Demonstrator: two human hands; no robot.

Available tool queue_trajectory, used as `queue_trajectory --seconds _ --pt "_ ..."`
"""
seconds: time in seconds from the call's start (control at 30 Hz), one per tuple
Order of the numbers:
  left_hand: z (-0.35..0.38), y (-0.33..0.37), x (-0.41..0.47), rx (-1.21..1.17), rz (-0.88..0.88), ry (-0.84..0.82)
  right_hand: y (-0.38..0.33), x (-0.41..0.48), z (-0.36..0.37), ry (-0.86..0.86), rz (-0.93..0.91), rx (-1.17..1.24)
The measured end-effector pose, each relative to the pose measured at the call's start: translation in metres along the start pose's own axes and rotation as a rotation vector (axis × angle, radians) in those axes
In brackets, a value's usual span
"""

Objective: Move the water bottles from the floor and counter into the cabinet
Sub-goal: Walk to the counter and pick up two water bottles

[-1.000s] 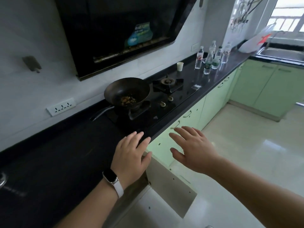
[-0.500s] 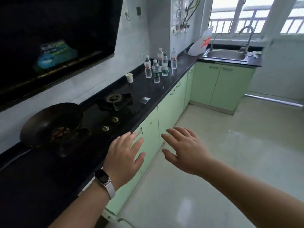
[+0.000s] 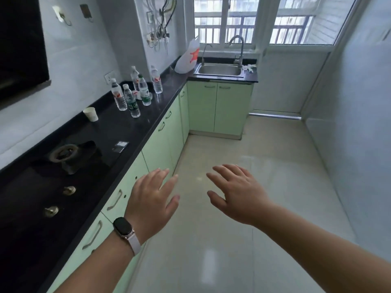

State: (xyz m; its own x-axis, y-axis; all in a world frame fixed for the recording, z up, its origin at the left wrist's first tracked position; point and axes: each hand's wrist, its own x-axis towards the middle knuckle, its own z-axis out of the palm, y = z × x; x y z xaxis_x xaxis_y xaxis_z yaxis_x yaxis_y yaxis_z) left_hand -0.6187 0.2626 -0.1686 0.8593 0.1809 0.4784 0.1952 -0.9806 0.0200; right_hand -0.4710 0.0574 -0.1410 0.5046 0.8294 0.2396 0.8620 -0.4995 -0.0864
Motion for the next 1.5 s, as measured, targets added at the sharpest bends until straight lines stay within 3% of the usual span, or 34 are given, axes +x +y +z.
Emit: queue_trajectory --seconds 0.33,0.67,0.83,1.17,1.5 --pt "0.07 -0.078 0.066 -0.059 -0.018 0.027 0.022 0.106 0.034 -0.051 -0.011 -0.069" --pt "0.13 -0.201 0.103 -0.053 -0.245 -0.043 -0.013 0.285 0.117 -0.219 -0.222 -0.016" --pt "0.135 -0.246 0.141 -0.029 -0.265 -0.052 -0.015 0.346 0.115 -0.165 -0.25 -0.013" --pt "0.143 -0.264 0.236 -0.01 -0.179 -0.005 0.04 0.412 0.091 -0.064 -0.175 0.0" --pt "0.189 -0.261 0.335 0.091 -0.184 -0.07 0.136 0.489 0.133 -0.083 -0.175 0.093"
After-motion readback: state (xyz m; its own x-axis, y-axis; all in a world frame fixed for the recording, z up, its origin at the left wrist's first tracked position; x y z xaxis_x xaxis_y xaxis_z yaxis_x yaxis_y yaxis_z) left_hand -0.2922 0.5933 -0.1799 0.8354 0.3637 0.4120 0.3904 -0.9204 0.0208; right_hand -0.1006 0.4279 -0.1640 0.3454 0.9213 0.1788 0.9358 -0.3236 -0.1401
